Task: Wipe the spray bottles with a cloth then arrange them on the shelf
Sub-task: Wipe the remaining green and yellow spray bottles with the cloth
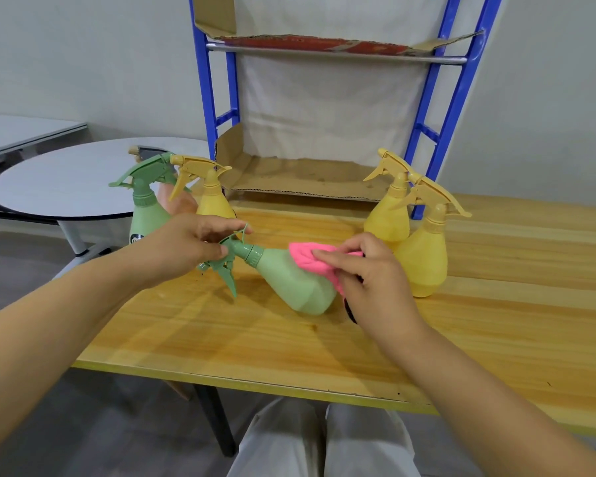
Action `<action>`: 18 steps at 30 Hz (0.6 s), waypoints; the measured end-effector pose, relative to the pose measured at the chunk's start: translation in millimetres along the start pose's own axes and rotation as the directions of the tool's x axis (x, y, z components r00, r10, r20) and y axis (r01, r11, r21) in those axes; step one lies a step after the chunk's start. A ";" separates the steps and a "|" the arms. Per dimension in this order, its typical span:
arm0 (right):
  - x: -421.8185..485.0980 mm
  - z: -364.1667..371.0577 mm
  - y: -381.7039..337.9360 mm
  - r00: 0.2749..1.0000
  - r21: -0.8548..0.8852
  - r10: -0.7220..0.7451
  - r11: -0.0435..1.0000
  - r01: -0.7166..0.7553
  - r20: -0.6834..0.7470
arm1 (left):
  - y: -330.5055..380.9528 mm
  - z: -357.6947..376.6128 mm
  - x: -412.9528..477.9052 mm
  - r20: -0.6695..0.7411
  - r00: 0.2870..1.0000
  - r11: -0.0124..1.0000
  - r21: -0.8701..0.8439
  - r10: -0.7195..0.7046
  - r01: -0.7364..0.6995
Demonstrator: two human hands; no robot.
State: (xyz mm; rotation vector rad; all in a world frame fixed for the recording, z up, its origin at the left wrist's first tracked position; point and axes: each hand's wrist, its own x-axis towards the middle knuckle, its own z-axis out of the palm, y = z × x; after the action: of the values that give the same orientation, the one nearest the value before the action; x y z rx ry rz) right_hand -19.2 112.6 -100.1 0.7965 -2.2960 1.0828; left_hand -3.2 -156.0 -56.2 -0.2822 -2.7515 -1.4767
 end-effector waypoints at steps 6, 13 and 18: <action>21.0 -10.7 -1.3 0.932 0.130 0.324 0.929 -0.346 0.163 | 6.0 3.1 -0.7 -0.055 0.973 0.964 0.162 0.223 -0.212; 9.5 -0.3 6.8 0.877 0.055 0.395 0.904 -0.424 0.275 | 7.9 17.1 -9.5 -0.077 0.947 0.929 0.234 0.313 -0.288; 9.6 -9.3 2.5 0.839 0.203 0.435 0.835 -0.512 0.328 | 3.8 18.4 -14.4 -0.116 0.972 0.979 0.039 0.204 -0.201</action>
State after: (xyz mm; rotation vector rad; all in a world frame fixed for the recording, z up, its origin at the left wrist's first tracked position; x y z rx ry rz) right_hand -26.1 118.4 -90.0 0.4926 -2.6967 1.6451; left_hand 13.0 -141.0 -64.5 -0.4441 -2.5601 -1.3591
